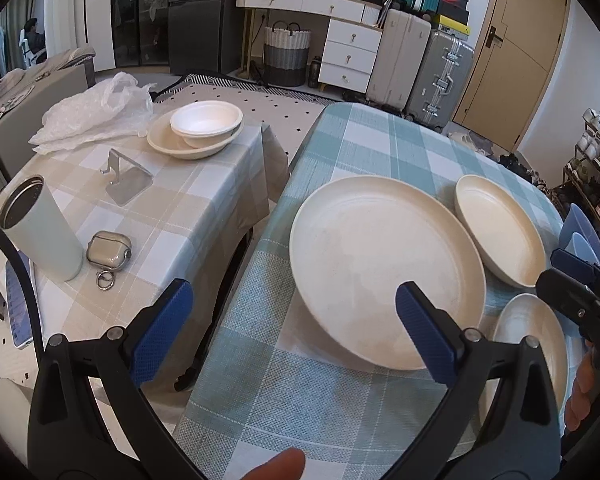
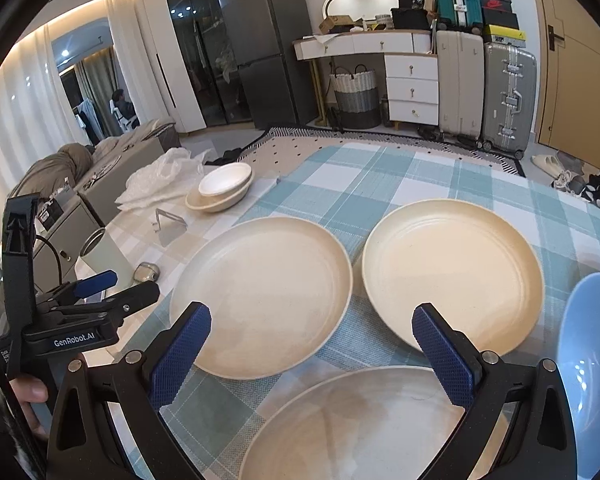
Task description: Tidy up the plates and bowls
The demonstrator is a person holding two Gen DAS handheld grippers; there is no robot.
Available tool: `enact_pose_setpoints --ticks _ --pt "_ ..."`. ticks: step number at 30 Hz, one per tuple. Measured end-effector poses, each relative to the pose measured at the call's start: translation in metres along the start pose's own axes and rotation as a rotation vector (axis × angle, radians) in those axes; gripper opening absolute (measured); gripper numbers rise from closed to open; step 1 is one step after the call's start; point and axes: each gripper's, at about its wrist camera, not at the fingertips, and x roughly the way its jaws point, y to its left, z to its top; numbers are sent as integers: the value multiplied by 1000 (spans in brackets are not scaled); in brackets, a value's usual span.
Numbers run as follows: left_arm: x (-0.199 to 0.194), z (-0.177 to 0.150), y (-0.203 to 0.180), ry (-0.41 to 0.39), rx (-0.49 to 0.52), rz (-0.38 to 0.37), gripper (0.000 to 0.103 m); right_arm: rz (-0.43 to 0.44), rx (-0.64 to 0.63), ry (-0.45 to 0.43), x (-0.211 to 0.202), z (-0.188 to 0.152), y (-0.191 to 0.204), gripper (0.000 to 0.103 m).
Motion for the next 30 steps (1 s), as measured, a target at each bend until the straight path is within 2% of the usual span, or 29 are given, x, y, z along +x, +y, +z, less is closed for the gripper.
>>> enact_pose_setpoints --ticks 9,16,20,26,30 --pt "23 -4 18 58 -57 -22 101 -8 15 76 36 -1 1 103" --pt "32 -7 16 80 -53 -28 101 14 5 119 51 -1 7 102" --pt "36 -9 13 87 -50 -30 100 27 6 159 61 0 10 93" --pt "41 -11 14 98 -53 -49 89 -4 27 199 75 -1 6 89" --pt "45 -12 16 108 -54 -61 77 -17 29 224 84 -1 3 85"
